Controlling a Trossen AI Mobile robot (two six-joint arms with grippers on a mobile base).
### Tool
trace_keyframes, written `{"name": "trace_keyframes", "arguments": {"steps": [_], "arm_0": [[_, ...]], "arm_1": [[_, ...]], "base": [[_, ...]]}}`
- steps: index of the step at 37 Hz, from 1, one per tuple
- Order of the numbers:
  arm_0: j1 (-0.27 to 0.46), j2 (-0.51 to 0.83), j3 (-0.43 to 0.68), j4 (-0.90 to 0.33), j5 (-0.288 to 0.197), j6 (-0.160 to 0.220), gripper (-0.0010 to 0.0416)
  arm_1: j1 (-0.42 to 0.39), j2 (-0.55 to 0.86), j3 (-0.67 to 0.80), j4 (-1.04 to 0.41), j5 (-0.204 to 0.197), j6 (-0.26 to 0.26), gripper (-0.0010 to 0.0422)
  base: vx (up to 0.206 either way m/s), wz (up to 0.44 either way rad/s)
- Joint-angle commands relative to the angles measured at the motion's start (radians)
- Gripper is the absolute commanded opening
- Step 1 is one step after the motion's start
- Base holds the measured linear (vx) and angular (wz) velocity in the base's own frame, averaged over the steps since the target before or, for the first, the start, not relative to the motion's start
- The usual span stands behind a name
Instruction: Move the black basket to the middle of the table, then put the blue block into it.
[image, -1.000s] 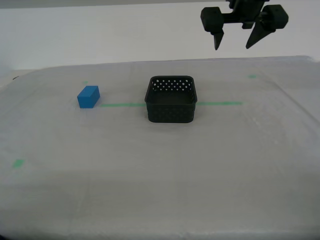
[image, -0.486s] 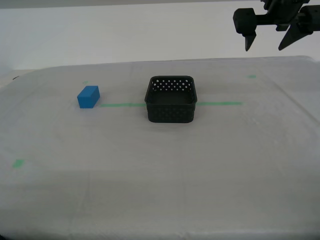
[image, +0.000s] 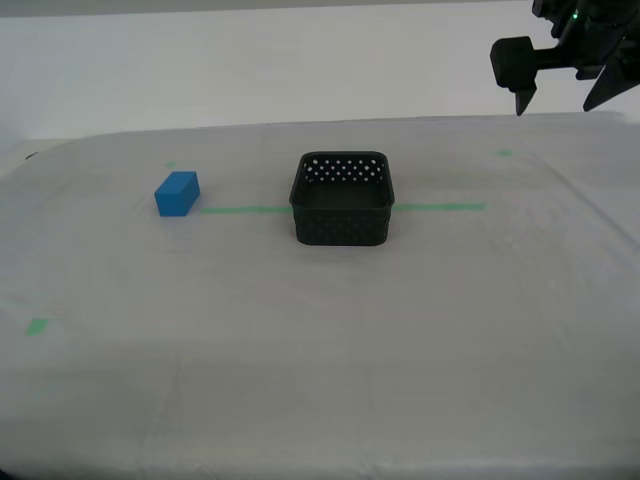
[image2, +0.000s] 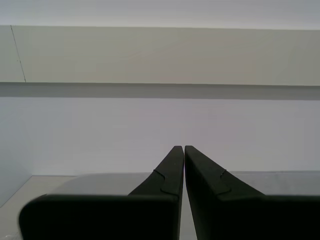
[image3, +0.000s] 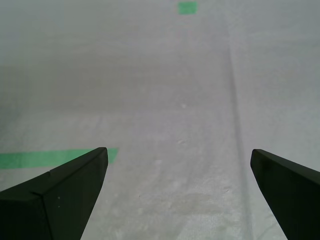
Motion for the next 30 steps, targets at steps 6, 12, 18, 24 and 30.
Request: {"name": "trace_keyframes", "arguments": {"steps": [6, 12, 18, 24, 30], "arm_0": [[-0.018, 0.0, -0.077, 0.108, 0.003, -0.003, 0.04], [-0.027, 0.0, -0.109, 0.135, 0.003, -0.002, 0.04], [-0.032, 0.0, -0.117, 0.142, 0.005, -0.002, 0.04], [-0.032, 0.0, -0.11, 0.144, 0.006, -0.002, 0.04], [-0.031, 0.0, -0.1, 0.145, 0.002, -0.002, 0.04]], "arm_1": [[0.0, 0.0, 0.001, 0.005, 0.0, 0.002, 0.0], [0.0, 0.0, 0.002, 0.005, 0.0, 0.002, 0.0], [0.0, 0.0, 0.001, 0.005, 0.0, 0.002, 0.0], [0.0, 0.0, 0.001, 0.005, 0.0, 0.002, 0.0], [0.0, 0.0, 0.001, 0.005, 0.0, 0.002, 0.0]], "base": [[0.0, 0.0], [0.0, 0.0], [0.0, 0.0], [0.0, 0.0], [0.0, 0.0]]}}
